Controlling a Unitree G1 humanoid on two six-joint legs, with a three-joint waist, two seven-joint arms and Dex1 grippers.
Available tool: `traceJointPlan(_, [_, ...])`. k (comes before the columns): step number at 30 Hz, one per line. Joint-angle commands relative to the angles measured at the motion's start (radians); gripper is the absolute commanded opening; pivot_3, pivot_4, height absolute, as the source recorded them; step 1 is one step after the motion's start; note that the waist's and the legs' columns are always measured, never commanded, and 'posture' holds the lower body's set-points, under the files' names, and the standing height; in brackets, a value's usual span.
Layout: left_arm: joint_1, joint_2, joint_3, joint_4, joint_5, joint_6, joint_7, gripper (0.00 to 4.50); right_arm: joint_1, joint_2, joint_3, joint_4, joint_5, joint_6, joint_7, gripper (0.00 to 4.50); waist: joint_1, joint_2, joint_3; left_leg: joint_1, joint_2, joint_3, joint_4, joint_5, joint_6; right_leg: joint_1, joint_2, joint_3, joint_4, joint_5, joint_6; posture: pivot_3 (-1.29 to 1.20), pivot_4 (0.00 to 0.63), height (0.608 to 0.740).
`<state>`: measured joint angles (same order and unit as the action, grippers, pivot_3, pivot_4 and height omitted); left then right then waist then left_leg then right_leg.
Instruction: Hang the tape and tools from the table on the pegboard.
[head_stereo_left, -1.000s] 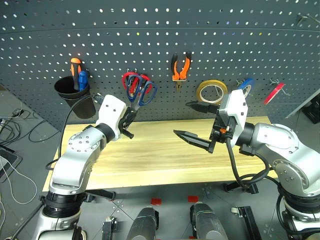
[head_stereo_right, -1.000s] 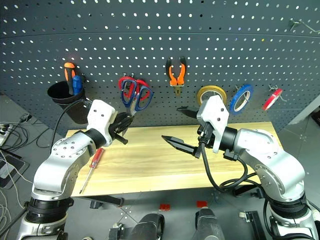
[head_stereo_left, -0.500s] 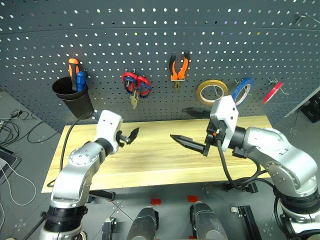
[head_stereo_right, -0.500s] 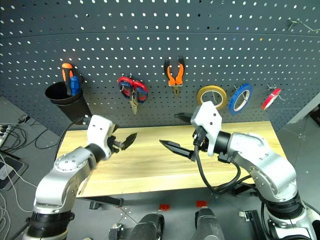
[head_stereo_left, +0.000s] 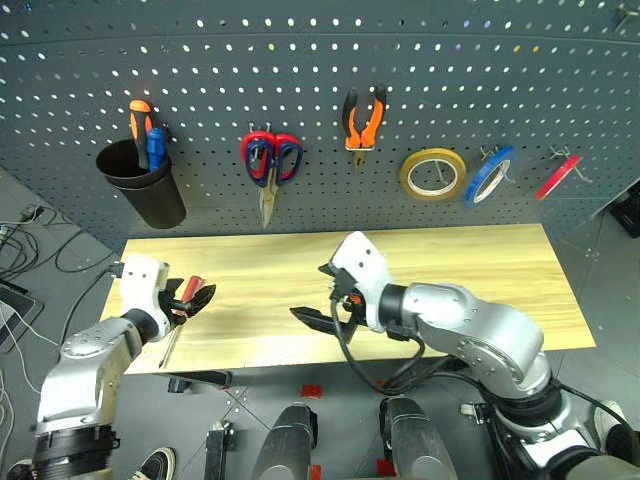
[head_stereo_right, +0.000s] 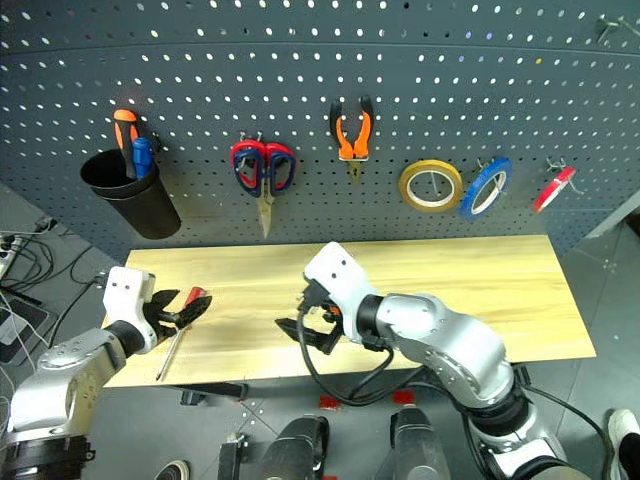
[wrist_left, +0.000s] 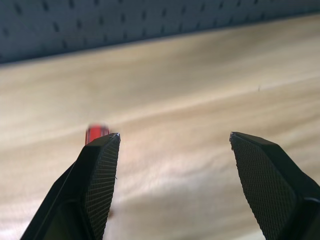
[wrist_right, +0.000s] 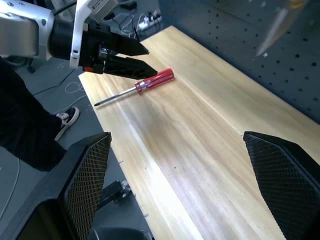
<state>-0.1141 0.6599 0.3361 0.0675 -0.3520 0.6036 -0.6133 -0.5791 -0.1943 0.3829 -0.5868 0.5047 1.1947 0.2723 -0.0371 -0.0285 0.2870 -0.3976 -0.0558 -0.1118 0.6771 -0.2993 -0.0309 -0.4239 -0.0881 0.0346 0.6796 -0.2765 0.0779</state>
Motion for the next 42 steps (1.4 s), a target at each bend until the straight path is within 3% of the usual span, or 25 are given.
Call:
traceJointPlan(1, [-0.043, 0.058, -0.008, 0.122, 0.016, -0.01, -0.047, 3.71, -0.054, 0.071, -0.02, -0.003, 0.018, 0.101, -0.037, 4.5, -0.001, 0.0, 0.009, 0.0, 0.0, 0.0, 0.0, 0.0, 0.0, -0.001, 0.0, 0.0, 0.0, 0.0, 0.0, 0.0, 0.372, 0.74])
traceJointPlan(8, [-0.121, 0.122, -0.065, 0.317, 0.09, -0.02, -0.052, 3.71, -0.107, 0.105, -0.033, -0.017, 0.04, 0.175, -0.021, 4.5, -0.008, -0.002, 0.04, -0.003, 0.0, 0.001, -0.001, 0.0, 0.0, -0.005, -0.001, 0.0, 0.0, 0.0, 0.0, 0.0, 0.411, 0.74])
traceJointPlan(18, [-0.334, 0.058, -0.175, 0.647, 0.217, -0.106, 0.041, 3.71, -0.092, 0.09, 0.003, -0.059, 0.051, 0.177, 0.0, 4.5, -0.019, -0.004, 0.056, -0.015, 0.0, 0.003, 0.001, 0.002, -0.004, -0.018, -0.001, -0.001, 0.002, 0.0, 0.0, -0.02, 0.423, 0.74])
traceJointPlan(21, [-0.382, 0.048, -0.18, 0.738, 0.235, -0.109, 0.078, 3.13, -0.091, 0.087, 0.007, -0.057, 0.05, 0.172, 0.005, 4.5, -0.022, -0.004, 0.056, -0.015, 0.0, 0.003, 0.001, 0.002, -0.004, -0.018, -0.001, -0.001, 0.002, 0.0, 0.0, -0.03, 0.415, 0.74])
traceJointPlan(24, [-0.398, 0.05, -0.189, 0.784, 0.242, -0.116, 0.076, 2.15, -0.096, 0.076, 0.013, -0.049, 0.044, 0.152, 0.015, 4.5, -0.029, -0.004, 0.056, -0.014, 0.0, 0.003, 0.001, 0.003, -0.003, -0.018, -0.001, 0.0, 0.003, 0.0, 0.0, -0.03, 0.395, 0.74])
traceJointPlan(28, [-0.394, 0.052, -0.192, 0.785, 0.24, -0.114, 0.064, 0.91, -0.113, 0.044, 0.034, -0.031, 0.016, 0.084, 0.042, 4.5, -0.036, -0.004, 0.056, -0.014, 0.0, 0.003, 0.001, 0.003, -0.004, -0.018, -0.001, 0.0, 0.004, 0.0, 0.0, -0.03, 0.362, 0.74])
traceJointPlan(37, [-0.245, 0.06, -0.154, 0.557, 0.203, -0.059, 0.048, 0.91, -0.141, -0.082, 0.074, -0.035, -0.066, -0.194, 0.175, 4.5, -0.051, -0.006, 0.03, -0.014, 0.0, 0.004, 0.0, 0.005, -0.006, -0.018, -0.002, 0.0, 0.002, 0.001, -0.001, -0.05, 0.234, 0.74])
traceJointPlan(42, [-0.104, 0.043, -0.124, 0.255, 0.145, -0.026, 0.025, 0.91, -0.144, -0.119, 0.058, -0.017, -0.095, -0.284, 0.223, 4.5, -0.048, -0.01, 0.005, -0.014, 0.001, 0.003, 0.0, 0.006, -0.008, -0.019, -0.003, 0.0, 0.001, 0.001, -0.002, -0.05, 0.177, 0.74])
